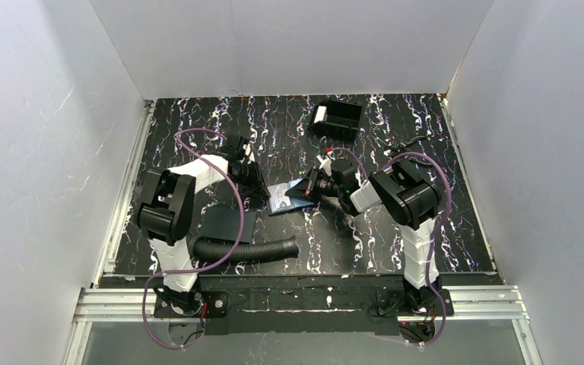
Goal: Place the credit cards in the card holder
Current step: Insert the credit card into the card holder.
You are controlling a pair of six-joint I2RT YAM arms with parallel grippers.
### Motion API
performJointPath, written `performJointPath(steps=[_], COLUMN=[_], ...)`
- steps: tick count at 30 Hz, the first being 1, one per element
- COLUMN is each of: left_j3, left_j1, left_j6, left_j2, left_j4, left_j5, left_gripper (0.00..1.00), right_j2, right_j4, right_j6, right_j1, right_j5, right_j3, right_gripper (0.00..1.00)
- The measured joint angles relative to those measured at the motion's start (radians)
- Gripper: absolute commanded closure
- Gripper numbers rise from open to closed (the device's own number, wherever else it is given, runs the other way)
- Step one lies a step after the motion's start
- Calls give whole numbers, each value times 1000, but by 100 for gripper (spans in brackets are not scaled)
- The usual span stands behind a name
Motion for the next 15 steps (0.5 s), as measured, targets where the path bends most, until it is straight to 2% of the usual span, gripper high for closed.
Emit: performJointPath(steps=[3, 8, 11, 15], left_j3=[-4, -8, -8, -11], left_j1=[0, -8, -13, -12], left_j6=[1, 9, 17, 24], left_j2=[-6, -15, -18, -13], left_j4=[3, -10, -18, -32], left_j5=[-8, -27, -35, -55], left_gripper=[73, 78, 84, 85], right_j2=[-4, -37, -72, -91], right_j4=[-32, -157, -270, -362], right_j6=[-31, -114, -193, -257], right_j1=[1, 0, 0, 0], right_j5=[0, 3, 18, 32], right_j3=[6, 35, 64, 81], right_gripper=[85, 76, 75, 77])
